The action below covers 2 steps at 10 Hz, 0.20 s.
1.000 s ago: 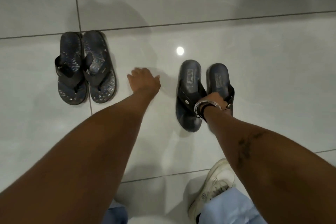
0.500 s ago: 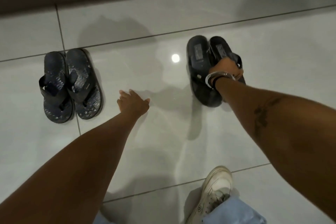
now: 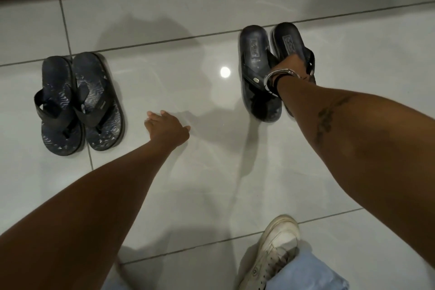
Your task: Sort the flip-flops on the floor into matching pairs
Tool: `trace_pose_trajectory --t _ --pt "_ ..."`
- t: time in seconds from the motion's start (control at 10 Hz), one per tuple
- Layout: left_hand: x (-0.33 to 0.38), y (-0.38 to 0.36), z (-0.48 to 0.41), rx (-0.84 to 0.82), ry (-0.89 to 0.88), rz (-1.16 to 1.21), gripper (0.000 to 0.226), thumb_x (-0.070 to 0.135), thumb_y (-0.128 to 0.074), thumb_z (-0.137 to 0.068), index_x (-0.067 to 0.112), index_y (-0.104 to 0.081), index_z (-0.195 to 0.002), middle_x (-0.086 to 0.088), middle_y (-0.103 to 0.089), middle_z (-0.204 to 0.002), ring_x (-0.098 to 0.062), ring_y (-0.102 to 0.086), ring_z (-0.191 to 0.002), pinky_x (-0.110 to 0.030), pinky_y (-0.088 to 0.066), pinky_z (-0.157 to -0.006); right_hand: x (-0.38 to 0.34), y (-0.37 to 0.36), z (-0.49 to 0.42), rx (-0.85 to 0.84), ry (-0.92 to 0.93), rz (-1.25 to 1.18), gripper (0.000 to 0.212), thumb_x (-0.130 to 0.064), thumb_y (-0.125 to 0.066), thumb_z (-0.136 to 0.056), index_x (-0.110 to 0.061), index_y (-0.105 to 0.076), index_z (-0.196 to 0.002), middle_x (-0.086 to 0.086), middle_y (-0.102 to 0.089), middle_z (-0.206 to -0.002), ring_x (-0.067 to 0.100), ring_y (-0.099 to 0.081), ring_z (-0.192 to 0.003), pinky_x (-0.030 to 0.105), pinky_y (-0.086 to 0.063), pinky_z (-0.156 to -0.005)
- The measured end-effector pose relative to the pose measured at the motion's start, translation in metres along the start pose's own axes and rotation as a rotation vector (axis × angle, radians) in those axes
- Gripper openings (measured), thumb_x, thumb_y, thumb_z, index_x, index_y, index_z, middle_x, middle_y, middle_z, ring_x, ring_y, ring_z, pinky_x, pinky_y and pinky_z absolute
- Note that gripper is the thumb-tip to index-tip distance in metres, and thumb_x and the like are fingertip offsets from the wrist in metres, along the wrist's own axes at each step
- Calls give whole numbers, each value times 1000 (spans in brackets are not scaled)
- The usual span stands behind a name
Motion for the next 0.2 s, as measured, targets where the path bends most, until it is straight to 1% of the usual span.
trace_pose_trajectory --t 0.1,0.2 --pt "-2 2 2 -71 -8 -22 94 60 -43 -93 -5 -9 -151 -39 -7 -153 -46 -8 -145 -49 -11 -118 5 -2 -1 -16 -27 9 42 -20 -59 -88 -8 -55 -129 14 -53 -137 32 -50 -125 40 -43 -100" --pt "-6 27 -3 -80 -48 52 78 59 -47 -91 6 -32 -146 -23 -32 -152 -38 -24 -142 -48 -17 -115 -17 9 15 33 15 33 45 -26 -63 -84 -7 -58 -125 16 -54 -134 34 -50 -125 44 -42 -99"
Point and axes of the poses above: each hand's wrist, its own z-axis away from the middle knuckle, its own y-axis out of the back of the hand, x = y × z, the point moved 6 cm from there along -z, towards the middle knuckle
